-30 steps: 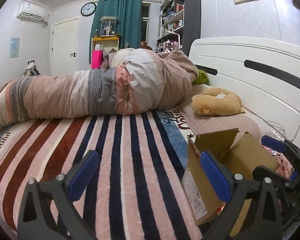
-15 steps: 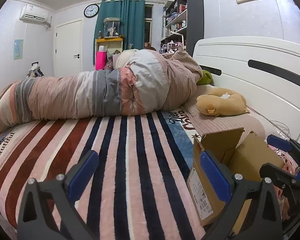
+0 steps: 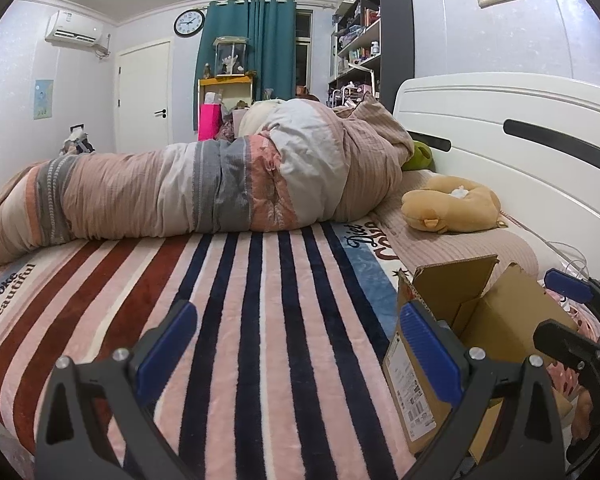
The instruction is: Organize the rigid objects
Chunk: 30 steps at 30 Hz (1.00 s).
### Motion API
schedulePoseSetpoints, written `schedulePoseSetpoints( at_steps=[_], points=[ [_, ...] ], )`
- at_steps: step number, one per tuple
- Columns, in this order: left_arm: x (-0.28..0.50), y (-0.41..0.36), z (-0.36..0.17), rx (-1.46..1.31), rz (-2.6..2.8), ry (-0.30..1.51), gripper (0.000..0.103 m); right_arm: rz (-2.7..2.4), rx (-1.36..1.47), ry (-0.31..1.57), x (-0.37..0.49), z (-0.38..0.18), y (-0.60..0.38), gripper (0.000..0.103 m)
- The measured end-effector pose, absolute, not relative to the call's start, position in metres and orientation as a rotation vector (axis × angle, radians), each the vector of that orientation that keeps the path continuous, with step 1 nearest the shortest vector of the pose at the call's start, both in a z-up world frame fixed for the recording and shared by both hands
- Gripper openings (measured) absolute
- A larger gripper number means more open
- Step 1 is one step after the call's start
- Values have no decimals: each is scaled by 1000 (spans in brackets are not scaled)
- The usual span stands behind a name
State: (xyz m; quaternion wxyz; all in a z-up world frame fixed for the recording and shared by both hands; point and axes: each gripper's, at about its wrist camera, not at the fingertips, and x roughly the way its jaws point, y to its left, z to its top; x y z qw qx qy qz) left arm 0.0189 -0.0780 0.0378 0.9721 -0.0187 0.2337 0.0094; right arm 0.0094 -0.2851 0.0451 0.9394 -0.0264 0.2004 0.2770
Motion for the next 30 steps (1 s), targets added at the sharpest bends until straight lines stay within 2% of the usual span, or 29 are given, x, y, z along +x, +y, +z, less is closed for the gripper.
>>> schedulePoseSetpoints(
  at_steps=[30],
  points=[
    [14, -82, 37, -41, 30, 464, 101, 515, -47, 431, 2, 44, -275, 103]
  ],
)
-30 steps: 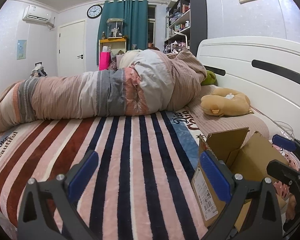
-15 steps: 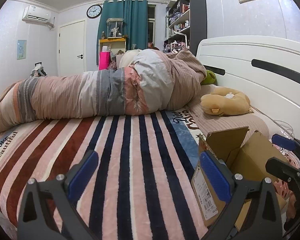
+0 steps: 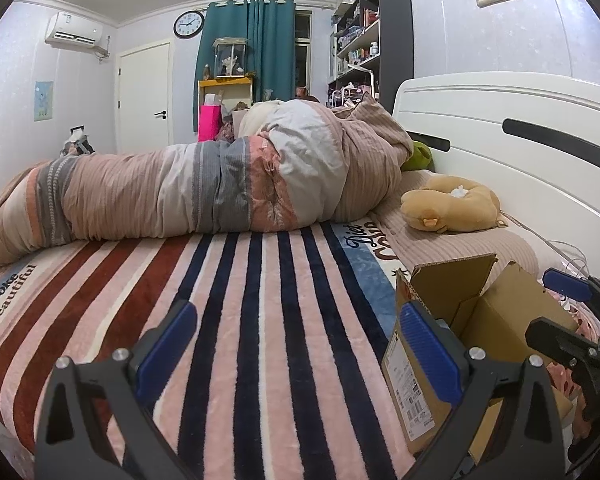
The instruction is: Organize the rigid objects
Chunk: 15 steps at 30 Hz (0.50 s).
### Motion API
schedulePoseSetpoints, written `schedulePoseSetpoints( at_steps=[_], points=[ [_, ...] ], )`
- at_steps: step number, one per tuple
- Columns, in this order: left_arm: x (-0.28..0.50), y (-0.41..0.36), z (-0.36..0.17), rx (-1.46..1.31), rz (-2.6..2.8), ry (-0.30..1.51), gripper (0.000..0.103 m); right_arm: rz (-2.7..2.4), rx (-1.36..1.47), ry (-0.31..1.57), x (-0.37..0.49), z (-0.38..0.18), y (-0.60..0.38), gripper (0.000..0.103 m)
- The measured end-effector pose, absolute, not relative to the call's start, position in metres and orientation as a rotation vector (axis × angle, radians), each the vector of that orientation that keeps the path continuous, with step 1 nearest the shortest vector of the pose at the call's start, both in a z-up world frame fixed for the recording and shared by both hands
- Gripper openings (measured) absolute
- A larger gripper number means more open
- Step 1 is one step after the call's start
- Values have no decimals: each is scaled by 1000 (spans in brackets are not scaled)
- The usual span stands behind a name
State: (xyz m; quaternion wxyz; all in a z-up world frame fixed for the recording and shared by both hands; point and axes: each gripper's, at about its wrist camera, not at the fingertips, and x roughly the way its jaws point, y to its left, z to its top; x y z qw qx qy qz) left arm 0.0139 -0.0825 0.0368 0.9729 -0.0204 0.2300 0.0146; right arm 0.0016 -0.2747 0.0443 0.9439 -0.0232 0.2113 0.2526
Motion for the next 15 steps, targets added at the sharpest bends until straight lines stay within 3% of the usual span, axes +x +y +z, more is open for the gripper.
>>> schedulePoseSetpoints(
  at_steps=[15],
  points=[
    [14, -84, 38, -40, 30, 464, 101, 507, -50, 437, -1, 45, -274, 103]
  ],
)
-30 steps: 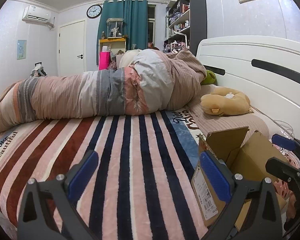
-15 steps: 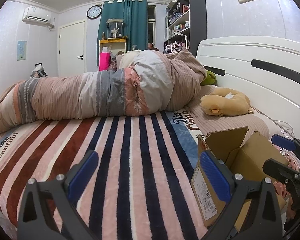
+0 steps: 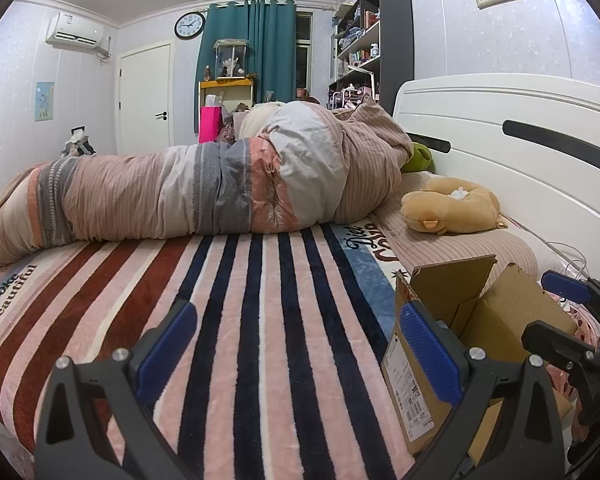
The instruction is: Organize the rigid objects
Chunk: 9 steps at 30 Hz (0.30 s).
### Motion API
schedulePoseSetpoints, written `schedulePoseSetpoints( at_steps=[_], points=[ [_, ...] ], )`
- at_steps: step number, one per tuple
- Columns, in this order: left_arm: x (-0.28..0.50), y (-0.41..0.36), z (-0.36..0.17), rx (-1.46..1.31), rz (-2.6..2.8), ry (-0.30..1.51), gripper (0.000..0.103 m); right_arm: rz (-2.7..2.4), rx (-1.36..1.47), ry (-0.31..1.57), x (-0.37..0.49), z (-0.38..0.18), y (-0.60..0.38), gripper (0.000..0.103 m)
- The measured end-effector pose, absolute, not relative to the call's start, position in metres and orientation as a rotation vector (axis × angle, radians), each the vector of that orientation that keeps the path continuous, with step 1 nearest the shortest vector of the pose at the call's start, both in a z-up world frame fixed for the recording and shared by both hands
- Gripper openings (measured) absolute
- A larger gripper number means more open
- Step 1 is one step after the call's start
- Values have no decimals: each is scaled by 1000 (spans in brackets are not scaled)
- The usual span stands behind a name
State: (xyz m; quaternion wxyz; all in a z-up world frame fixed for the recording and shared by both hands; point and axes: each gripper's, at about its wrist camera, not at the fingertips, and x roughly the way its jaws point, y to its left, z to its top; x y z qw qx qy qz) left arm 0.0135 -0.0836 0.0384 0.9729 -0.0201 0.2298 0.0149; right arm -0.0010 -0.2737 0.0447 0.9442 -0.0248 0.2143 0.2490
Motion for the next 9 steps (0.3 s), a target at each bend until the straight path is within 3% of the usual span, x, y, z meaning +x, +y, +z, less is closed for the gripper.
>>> schedulePoseSetpoints(
  at_steps=[9],
  points=[
    [13, -85, 40, -42, 36, 463, 101, 511, -50, 438, 0, 45, -275, 103]
  ],
)
